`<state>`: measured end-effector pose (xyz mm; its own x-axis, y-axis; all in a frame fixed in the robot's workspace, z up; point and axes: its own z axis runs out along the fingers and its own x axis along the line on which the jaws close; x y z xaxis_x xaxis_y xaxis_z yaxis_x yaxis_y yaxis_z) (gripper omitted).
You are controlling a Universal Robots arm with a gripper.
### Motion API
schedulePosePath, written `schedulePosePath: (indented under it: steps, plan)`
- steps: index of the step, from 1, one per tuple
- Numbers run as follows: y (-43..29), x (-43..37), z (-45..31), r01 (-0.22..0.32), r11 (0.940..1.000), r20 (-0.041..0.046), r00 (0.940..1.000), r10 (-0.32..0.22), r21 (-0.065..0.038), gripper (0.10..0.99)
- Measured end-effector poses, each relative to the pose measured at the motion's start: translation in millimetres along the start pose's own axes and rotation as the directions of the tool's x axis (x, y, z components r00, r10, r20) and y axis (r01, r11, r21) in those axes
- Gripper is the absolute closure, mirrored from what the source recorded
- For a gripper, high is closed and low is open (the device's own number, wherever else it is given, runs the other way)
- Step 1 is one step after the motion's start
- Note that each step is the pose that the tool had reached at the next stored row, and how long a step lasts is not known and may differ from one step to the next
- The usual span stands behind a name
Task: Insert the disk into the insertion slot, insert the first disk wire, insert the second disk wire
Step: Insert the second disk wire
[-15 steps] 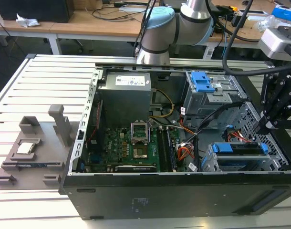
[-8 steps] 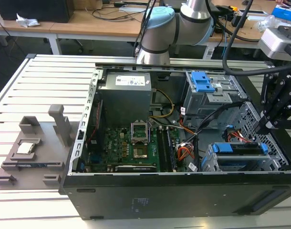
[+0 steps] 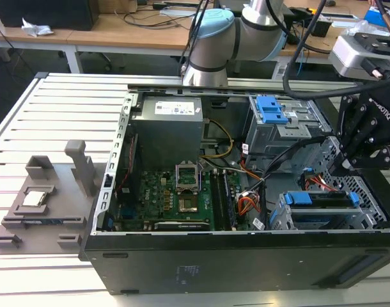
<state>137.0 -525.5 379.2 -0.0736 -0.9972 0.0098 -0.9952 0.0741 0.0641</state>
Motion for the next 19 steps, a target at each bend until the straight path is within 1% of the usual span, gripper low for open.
schedulePosePath:
  steps: [1,2,10,15,17,19]
  plan:
    - [1.9,-4.2,0.4,0.0,1.0,0.0017,1.0,0.0,0.0,0.98]
    - [2.6,-5.3,0.8,0.0,1.0,0.0025,1.0,0.0,0.0,0.98]
    - [4.8,-5.5,1.9,0.0,1.0,0.0034,1.0,0.0,0.0,0.98]
    - [5.3,-6.0,4.3,0.0,1.0,0.0037,1.0,0.0,0.0,0.98]
    - [6.0,-8.3,5.7,0.0,1.0,0.0034,1.0,0.0,0.0,0.98]
    - [8.0,-13.5,9.0,0.0,1.0,0.0035,1.0,0.0,0.0,0.98]
